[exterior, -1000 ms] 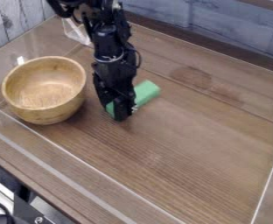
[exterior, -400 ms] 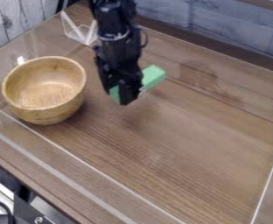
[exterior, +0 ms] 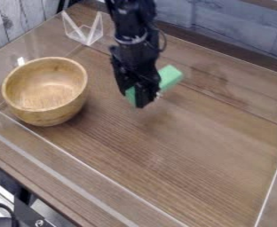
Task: Put green object into wooden bowl
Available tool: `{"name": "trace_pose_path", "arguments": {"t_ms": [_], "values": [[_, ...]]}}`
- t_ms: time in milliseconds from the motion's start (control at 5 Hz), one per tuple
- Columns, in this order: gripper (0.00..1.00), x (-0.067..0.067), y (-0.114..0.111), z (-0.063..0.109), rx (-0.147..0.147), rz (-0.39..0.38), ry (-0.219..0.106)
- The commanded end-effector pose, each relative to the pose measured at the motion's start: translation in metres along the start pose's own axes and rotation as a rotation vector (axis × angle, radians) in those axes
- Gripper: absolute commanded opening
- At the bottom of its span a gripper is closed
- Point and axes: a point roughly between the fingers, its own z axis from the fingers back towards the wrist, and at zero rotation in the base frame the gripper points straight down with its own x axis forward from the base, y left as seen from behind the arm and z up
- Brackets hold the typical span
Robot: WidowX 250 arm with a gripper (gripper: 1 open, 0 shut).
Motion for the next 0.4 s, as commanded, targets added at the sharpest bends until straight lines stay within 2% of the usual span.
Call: {"name": "trace_pose_path", "arguments": {"t_ms": [0, 200], "values": [[0.00, 0.005, 0.000, -0.006, 0.023, -0.004, -0.024], [0.00, 0.002, 0.009, 0.016, 0.020, 0.014, -0.038]]}}
